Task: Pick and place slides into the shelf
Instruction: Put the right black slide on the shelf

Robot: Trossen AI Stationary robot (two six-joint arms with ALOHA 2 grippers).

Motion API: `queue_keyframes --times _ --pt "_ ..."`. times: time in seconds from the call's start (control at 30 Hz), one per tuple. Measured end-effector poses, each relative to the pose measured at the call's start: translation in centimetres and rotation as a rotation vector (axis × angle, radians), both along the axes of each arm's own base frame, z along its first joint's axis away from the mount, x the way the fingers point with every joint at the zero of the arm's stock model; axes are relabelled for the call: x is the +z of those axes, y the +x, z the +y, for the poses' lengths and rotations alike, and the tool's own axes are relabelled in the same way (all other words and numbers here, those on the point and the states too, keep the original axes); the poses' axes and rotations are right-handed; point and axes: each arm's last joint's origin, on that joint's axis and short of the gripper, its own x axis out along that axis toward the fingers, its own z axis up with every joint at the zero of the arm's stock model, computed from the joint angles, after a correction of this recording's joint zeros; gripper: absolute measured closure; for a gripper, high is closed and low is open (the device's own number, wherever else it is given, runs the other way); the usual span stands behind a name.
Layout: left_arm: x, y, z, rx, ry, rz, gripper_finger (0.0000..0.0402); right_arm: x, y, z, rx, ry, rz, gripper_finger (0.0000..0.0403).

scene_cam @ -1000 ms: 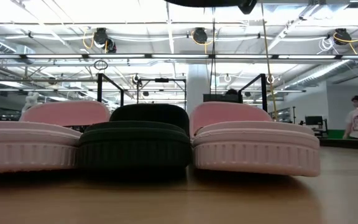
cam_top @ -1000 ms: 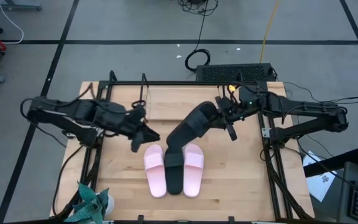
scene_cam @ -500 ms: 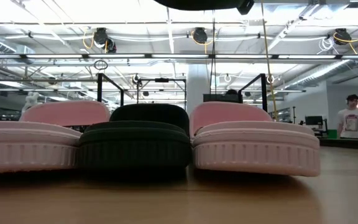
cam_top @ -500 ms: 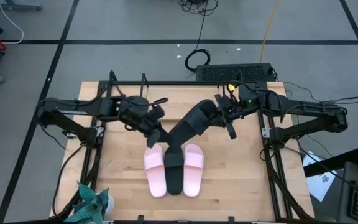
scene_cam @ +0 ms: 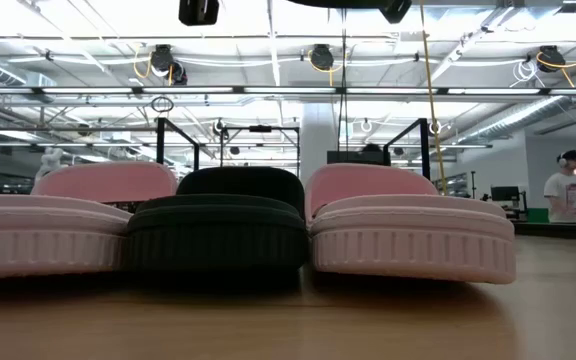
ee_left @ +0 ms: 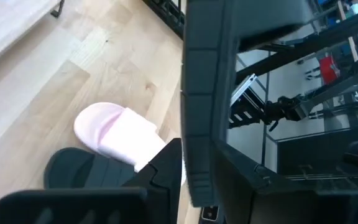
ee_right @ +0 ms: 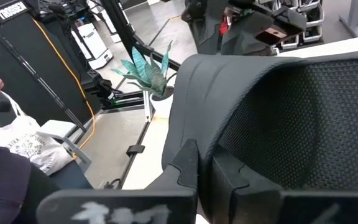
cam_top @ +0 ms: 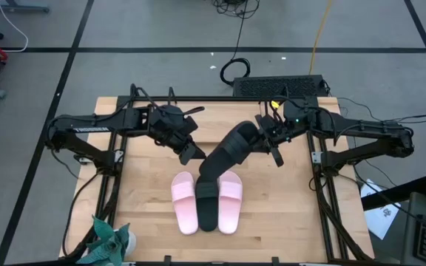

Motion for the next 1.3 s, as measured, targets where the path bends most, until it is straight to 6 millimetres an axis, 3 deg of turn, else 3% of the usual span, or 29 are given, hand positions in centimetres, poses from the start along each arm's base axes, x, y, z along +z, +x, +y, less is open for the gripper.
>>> queue_keyframes --times 1.3 --pt "-0.33 0.35 0.05 0.013 -0.014 -0.030 0.0315 0.44 0.09 -0.70 -0.029 -0.031 -0.060 0.0403"
